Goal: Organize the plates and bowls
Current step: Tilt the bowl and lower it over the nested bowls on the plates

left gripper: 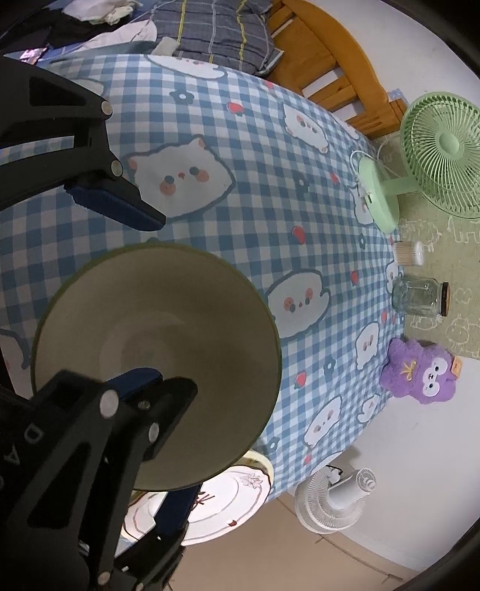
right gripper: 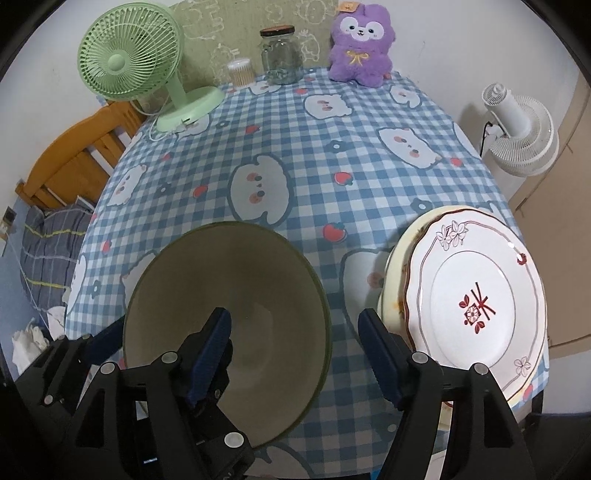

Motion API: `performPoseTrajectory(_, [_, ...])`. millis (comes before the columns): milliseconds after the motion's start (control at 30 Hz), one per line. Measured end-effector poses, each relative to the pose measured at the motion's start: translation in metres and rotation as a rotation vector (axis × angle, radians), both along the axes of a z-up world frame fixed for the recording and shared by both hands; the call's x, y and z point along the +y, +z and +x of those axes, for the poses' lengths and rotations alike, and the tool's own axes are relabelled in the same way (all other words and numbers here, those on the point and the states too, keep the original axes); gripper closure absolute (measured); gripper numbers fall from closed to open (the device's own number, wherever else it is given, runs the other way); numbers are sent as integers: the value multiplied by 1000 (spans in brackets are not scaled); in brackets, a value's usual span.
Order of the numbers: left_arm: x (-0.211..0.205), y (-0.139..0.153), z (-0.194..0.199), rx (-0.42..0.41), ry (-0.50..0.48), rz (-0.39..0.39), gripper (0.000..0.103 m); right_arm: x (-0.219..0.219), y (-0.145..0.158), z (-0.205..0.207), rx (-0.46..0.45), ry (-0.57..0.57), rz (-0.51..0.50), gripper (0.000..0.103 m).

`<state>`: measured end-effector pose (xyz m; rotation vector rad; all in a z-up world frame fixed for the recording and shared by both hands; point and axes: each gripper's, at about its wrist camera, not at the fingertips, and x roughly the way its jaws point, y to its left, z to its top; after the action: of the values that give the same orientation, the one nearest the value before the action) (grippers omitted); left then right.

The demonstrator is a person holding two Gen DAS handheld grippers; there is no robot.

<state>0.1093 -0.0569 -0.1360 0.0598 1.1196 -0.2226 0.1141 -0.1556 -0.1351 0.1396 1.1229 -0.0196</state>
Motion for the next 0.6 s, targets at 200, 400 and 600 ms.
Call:
performPoseTrajectory(200, [2, -8, 4, 21, 11, -12, 24, 1, -8, 4, 20, -3, 4, 28])
performPoseTrajectory(400, [4, -14, 6, 36, 19, -14, 24, 2, -15, 7, 34, -5, 18, 28])
performPoseTrajectory(600, [5, -20, 9, 53, 23, -24, 24, 2, -21, 10, 49, -7, 27, 28])
